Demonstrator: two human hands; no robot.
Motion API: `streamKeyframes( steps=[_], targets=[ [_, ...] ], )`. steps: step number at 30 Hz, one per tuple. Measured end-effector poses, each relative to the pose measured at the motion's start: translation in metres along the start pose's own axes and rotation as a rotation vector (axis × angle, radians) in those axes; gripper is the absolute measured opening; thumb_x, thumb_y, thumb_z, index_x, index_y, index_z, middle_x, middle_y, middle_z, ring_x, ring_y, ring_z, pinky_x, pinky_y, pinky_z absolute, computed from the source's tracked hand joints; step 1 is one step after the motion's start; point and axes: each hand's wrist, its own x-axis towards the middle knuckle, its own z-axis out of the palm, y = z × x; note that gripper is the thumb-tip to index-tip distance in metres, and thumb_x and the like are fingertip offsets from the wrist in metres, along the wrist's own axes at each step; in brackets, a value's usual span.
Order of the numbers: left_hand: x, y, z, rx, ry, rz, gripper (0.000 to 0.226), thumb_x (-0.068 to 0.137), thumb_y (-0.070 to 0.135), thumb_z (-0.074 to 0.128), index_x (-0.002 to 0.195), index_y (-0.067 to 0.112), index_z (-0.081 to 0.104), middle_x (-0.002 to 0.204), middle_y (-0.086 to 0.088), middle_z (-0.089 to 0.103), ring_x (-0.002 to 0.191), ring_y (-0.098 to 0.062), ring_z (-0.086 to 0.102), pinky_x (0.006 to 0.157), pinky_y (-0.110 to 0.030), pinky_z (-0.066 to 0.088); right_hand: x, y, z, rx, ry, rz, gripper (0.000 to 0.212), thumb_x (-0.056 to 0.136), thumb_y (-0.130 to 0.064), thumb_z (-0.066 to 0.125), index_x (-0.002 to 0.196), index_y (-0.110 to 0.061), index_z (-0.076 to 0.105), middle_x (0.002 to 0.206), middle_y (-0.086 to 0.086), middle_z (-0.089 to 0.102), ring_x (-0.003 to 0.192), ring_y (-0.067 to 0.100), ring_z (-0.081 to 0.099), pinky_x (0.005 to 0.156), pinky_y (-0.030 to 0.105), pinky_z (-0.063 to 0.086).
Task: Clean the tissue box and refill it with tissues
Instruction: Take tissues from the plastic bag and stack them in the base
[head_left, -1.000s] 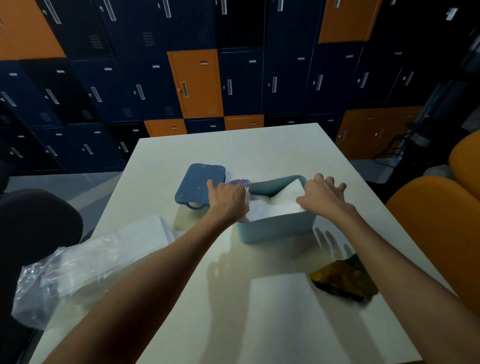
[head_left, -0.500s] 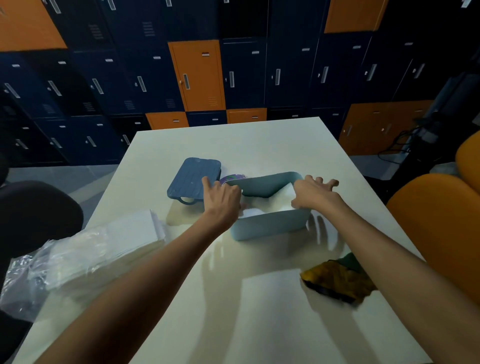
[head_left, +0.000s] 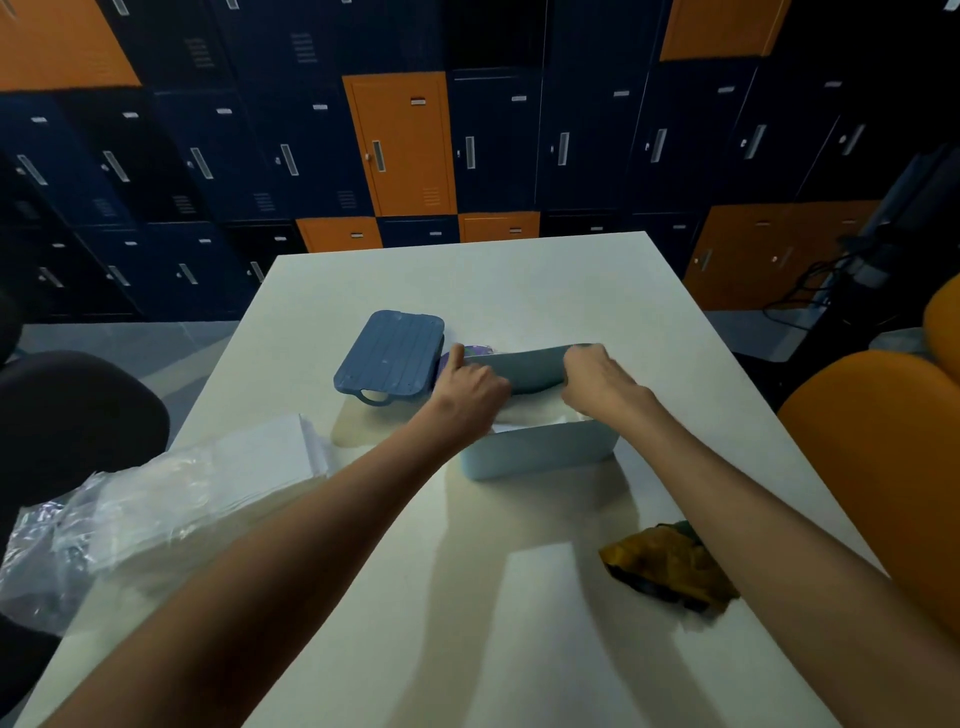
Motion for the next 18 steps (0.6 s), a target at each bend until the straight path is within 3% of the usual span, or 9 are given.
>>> streamKeyframes(
  steps=[4,8,11,13,15,18],
  targets=[
    [0.007,0.001,0.008,-0.048,-0.151,0.012,0.021,0.097,0.013,0.043,0.101,0.012,0.064,0.102,-0.005,0.067,0.097,-0.023,0.063,0.106,-0.046,0.024,0.008,0.001,0.013,-0.040,-0.132,0.048,0.026,0.087,0.009,0.043,0.066,-0.007,0.038,0.070,0.005,0.036,0.055,0.015,0.035,0.050,0.026,0.034],
    [0.008,-0.001,0.004,-0.117,-0.182,0.030,0.022,0.098,0.017,0.045,0.106,0.011,0.064,0.105,-0.007,0.066,0.102,-0.023,0.061,0.106,-0.048,0.023,0.010,-0.001,0.013,-0.055,-0.148,0.041,0.024,0.086,0.010,0.042,0.067,-0.005,0.042,0.069,0.006,0.040,0.054,0.016,0.038,0.046,0.025,0.032],
    [0.000,-0.007,0.000,-0.195,-0.048,0.015,0.015,0.092,0.019,0.049,0.091,0.015,0.064,0.079,0.000,0.057,0.090,-0.025,0.060,0.095,-0.044,0.028,0.008,-0.006,0.004,-0.006,-0.122,0.048,0.017,0.089,0.005,0.043,0.076,-0.005,0.045,0.078,0.008,0.042,0.058,0.018,0.045,0.052,0.028,0.039],
    [-0.013,-0.016,-0.003,-0.297,0.114,-0.020,0.011,0.091,0.022,0.051,0.085,0.018,0.059,0.066,0.003,0.044,0.081,-0.026,0.055,0.085,-0.039,0.027,0.007,-0.012,-0.007,0.049,-0.029,0.028,0.005,0.091,-0.002,0.047,0.088,-0.003,0.051,0.092,0.010,0.048,0.073,0.025,0.056,0.063,0.032,0.043],
    [-0.030,-0.034,-0.006,-0.439,0.225,-0.045,0.012,0.093,0.026,0.053,0.094,0.018,0.062,0.073,0.005,0.057,0.081,-0.024,0.056,0.080,-0.036,0.026,0.004,-0.024,-0.020,0.142,0.078,-0.025,0.015,0.090,-0.008,0.052,0.101,-0.003,0.061,0.101,0.013,0.058,0.080,0.029,0.060,0.069,0.034,0.050],
    [-0.059,-0.074,0.002,-0.636,0.288,-0.126,0.017,0.093,0.031,0.059,0.106,0.024,0.066,0.103,0.008,0.071,0.097,-0.017,0.064,0.089,-0.035,0.037,-0.007,-0.057,-0.037,0.311,0.148,-0.179,0.018,0.090,-0.010,0.055,0.101,-0.006,0.069,0.097,0.011,0.065,0.077,0.027,0.065,0.076,0.040,0.056]
  ],
)
